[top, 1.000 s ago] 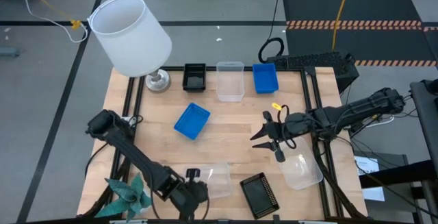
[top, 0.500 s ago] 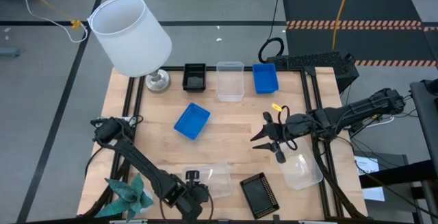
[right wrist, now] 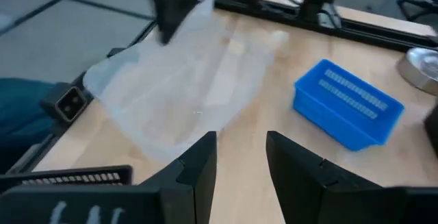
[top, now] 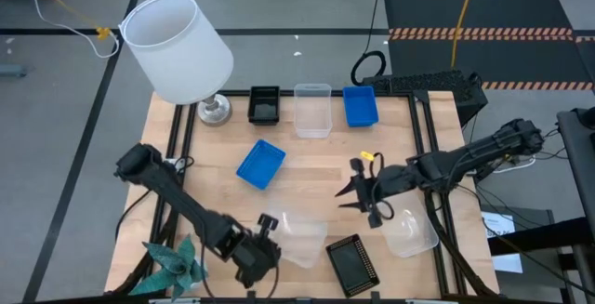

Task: Stack baskets by color
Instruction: Put the bottom left transparent bin on the top left transparent bin

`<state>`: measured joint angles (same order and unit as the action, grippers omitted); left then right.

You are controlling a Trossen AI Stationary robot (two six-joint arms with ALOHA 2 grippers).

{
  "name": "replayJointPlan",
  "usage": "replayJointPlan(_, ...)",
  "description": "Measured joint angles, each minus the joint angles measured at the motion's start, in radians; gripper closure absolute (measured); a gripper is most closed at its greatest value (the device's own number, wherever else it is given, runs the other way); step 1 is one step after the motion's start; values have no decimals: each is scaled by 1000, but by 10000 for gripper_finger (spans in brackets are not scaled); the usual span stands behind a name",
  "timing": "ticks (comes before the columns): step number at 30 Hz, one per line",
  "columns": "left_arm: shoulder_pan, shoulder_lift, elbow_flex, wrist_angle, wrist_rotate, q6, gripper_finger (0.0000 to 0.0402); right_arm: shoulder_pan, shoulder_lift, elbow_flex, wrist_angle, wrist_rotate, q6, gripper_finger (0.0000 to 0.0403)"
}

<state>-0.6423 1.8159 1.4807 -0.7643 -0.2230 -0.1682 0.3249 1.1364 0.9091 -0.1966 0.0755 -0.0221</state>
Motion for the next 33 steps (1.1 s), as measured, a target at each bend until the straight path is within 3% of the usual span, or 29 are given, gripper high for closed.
replayJointPlan(8, 85, -110, 0, -70, 3, 349, 398, 95, 192, 216, -152, 1, 0, 279)
replayJointPlan(14, 156, -124, 0, -77, 4, 613, 399, 145, 307, 340, -191, -1, 17, 251)
replayJointPlan(24, 249, -117, 0, -75, 3, 636, 398, 175, 388, 396, -215, 27, -1, 192)
replayJointPlan(28, 249, -117, 0, -77, 5, 637, 399, 173, 400, 396, -218, 106, -47, 190)
replayJointPlan(33, 249, -117, 0, -68, 5, 634, 397, 173, 399, 396, -241, 107, -67, 209)
